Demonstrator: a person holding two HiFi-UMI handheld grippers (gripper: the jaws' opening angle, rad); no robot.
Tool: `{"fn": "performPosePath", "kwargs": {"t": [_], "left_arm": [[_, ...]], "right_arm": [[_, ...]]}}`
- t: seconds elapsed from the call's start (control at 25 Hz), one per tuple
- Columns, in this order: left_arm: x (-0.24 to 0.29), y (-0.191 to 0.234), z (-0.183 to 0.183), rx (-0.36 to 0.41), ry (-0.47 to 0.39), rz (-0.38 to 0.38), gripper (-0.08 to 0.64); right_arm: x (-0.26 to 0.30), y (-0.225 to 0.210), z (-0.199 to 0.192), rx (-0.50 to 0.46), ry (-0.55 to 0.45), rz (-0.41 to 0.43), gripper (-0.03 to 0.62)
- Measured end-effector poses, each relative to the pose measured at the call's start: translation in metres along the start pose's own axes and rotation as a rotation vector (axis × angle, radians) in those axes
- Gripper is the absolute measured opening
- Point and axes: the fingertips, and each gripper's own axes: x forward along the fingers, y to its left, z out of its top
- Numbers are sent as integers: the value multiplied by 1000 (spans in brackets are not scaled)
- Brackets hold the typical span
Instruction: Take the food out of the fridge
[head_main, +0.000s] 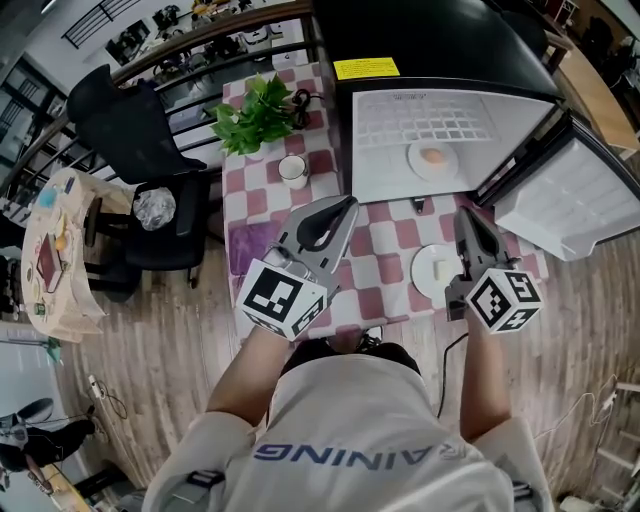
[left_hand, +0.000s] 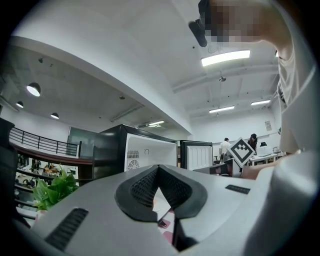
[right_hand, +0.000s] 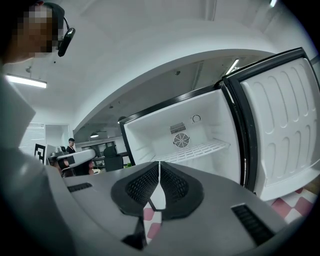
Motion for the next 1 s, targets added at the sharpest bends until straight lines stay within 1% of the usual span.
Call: {"fn": "performPosePath", "kwargs": {"t": [0.12,0.32,0.44,0.52,0.68,0.72,0.8,1.0], "left_arm": [[-1,2,0,-16,-12,11,5],[-1,2,0,-18,-10,5,5],[-1,3,-1,-21,-7,2,5],[0,2,-2,-23,-4,1,5],[4,-2,-10,-26,11,0,5],[6,-4,-11,-28,16,-1,5],[10,-9,-15,-30,26,-7,5],[22,-17,-31,-41,58,-19,5]], "right_arm": [[0,-1,-2,3,0,1,28],[-1,-2,-4,9,4,-8,28],[1,-6,-8,33,17,-15,28],[5,-15,-17,91,40,-23,29],[21,-33,-43,257,100,-25,32],[24,-38,-49,290,109,-26,45],[31,-48,-57,359,121,-35,103],[52,-89,-75,570,103,-79,118]]}}
